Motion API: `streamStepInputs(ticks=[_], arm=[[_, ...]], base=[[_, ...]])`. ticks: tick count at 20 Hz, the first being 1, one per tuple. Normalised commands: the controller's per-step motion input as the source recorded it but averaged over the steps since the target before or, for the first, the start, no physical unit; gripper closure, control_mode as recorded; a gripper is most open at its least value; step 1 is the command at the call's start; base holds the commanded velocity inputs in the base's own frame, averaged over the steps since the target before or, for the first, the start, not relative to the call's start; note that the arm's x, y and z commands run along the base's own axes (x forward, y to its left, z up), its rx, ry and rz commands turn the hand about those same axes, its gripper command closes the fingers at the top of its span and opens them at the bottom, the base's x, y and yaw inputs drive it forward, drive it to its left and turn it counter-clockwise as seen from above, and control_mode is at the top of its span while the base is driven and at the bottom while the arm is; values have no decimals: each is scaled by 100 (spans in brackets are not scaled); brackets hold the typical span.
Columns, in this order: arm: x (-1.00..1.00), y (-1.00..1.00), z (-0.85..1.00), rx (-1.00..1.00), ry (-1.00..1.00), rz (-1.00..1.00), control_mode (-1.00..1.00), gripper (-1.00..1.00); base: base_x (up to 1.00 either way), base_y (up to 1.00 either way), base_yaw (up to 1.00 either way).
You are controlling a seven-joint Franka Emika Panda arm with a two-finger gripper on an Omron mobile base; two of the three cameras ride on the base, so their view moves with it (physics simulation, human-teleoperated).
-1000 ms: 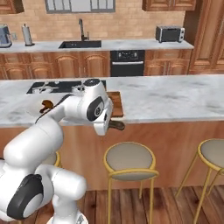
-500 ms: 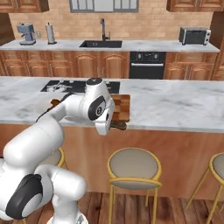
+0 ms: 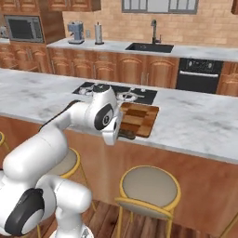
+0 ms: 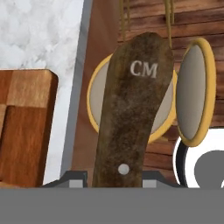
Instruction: Pick up the knife from the drawer and place it on the cutting board. Then place the meat from the plate to the cutting board.
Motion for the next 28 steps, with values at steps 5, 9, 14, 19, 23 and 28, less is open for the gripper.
streamStepInputs(ticks=[5,9,14,19,23,28], arm=[[0,0,0,0,0,0,100,100],[0,0,0,0,0,0,100,100],[0,0,0,0,0,0,100,100],[0,0,0,0,0,0,100,100],[0,0,0,0,0,0,100,100],[0,0,0,0,0,0,100,100]], base=[[57,-43,22],[82,-18,-6],[91,-17,-38],[78,-7,-27],[59,-9,-5],[74,-5,7]])
